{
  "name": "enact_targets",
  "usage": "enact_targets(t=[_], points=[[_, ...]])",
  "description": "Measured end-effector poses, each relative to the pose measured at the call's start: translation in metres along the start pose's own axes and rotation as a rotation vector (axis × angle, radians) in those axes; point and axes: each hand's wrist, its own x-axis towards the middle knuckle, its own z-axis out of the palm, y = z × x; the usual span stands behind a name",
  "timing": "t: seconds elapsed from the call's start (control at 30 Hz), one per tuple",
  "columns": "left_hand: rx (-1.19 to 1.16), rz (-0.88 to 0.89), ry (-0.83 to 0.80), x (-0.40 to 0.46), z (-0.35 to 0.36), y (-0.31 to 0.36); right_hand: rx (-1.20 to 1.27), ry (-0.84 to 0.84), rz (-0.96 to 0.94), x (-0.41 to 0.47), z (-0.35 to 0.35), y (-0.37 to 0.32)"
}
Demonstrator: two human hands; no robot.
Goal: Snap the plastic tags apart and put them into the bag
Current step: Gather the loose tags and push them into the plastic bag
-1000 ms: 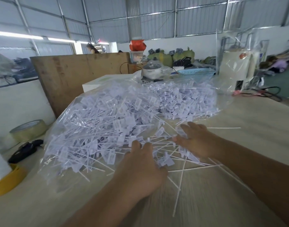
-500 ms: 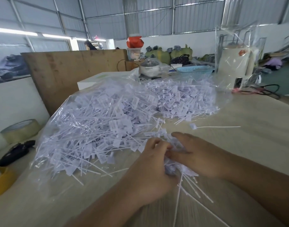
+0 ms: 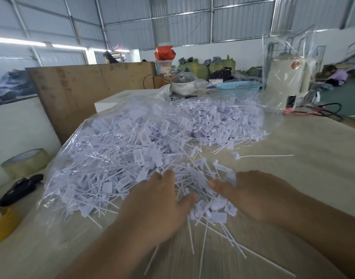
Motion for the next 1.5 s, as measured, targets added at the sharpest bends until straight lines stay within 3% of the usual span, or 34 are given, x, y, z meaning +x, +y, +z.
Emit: enact_targets(t=[0.1, 0.23, 0.33, 0.7, 0.83, 0.93, 1.0, 1.17, 1.33, 1.43, 1.5], points=[[-0.081, -0.033, -0.115, 0.003, 0.017, 0.007, 0.046, -0.047, 0.016, 0.009, 0.01, -0.009], [-0.311, 0.01, -0.106, 0.009, 0.031, 0.016, 0.138, -0.08, 0.097, 0.019, 0.016, -0.032], [-0.574, -0.016, -0.08, 0.015, 0.034, 0.015, 0.312, -0.117, 0.045, 0.023, 0.009, -0.048], [-0.975, 0.057, -0.191, 0.016, 0.031, 0.008, 0.28, -0.111, 0.04, 0.038, 0.006, -0.056], [-0.754, 0.104, -0.196, 0.009, 0.016, 0.011, 0.157, -0.104, -0.019, 0.036, 0.007, -0.054], [-0.323, 0.185, -0.007, 0.007, 0.006, 0.01, 0.071, -0.086, -0.029, 0.035, 0.009, -0.059], [-0.16, 0.179, 0.106, 0.008, 0.0, 0.006, 0.045, -0.095, -0.024, 0.035, 0.009, -0.06], [0.043, 0.068, 0.48, 0.015, -0.014, -0.017, 0.0, -0.061, -0.067, 0.03, 0.012, -0.058], [0.261, -0.006, 0.687, 0.019, -0.022, -0.044, -0.092, 0.064, -0.128, 0.027, 0.019, -0.049], [0.301, -0.009, 0.728, 0.019, -0.019, -0.049, -0.081, 0.093, -0.157, 0.027, 0.019, -0.042], [0.258, 0.037, 0.656, 0.018, -0.014, -0.046, -0.077, 0.111, -0.171, 0.027, 0.018, -0.038]])
